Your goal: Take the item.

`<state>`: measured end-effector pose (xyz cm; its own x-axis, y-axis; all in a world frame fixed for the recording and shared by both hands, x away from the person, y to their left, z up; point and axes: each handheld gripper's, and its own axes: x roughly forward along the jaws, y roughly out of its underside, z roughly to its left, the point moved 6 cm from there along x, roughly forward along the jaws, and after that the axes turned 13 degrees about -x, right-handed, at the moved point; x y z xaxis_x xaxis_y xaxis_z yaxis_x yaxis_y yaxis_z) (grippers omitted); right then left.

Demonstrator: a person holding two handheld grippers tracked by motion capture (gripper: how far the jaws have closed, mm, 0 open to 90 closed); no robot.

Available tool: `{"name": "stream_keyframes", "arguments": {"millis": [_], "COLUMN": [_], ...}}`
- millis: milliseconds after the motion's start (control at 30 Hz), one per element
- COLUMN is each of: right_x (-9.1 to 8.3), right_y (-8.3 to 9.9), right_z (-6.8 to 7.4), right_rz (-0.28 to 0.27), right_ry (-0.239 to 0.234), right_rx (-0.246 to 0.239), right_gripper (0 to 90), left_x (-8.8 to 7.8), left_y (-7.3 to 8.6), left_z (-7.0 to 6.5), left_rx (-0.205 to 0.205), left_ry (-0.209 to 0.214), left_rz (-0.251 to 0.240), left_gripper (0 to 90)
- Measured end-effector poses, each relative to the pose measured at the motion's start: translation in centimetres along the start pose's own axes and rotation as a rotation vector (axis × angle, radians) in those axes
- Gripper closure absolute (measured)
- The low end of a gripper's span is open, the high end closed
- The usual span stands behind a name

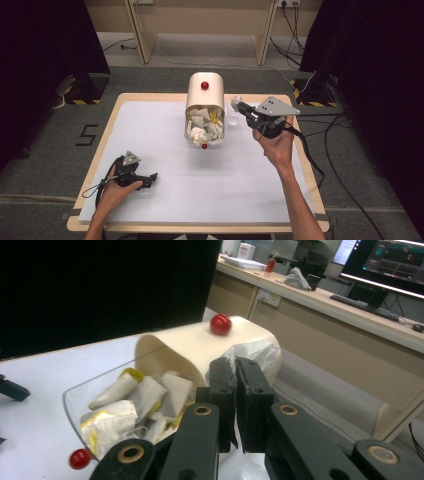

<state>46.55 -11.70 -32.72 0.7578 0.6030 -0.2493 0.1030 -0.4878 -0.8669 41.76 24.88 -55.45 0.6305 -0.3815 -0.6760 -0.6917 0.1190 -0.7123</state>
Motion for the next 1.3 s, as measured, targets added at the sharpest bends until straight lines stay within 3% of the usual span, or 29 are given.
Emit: {"name": "stream_keyframes", "arguments": {"millis": [400, 600, 833, 1300], "right_x": [0.8, 1.5, 4.1, 8.8], "right_y": [2.6, 3.3, 4.4, 7.2], "right_z": [-2.7, -3.3, -3.3, -3.9], "right_rz": [0.031, 0.046, 0.081, 0.137], "right_ry": [0.051, 0.062, 0.048, 0.023], "right_rx": [0.045, 0.052, 0.033, 0.040], "right_gripper": [86.7, 86.6, 86.6, 86.4], "left_x": [0.0, 0.0, 0.0, 0.0], "left_y": [0.0, 0.0, 0.0, 0.0], "left_z": [0.0, 0.0, 0.0, 0.0], "left_rx": [0.000, 0.000, 0.000, 0.000], "left_ry": [0.000, -0.002, -0.002, -0.002], "left_rz": [0.000, 0.001, 0.000, 0.000], "left_gripper": [0.0, 0.0, 0.0, 0.0]}}
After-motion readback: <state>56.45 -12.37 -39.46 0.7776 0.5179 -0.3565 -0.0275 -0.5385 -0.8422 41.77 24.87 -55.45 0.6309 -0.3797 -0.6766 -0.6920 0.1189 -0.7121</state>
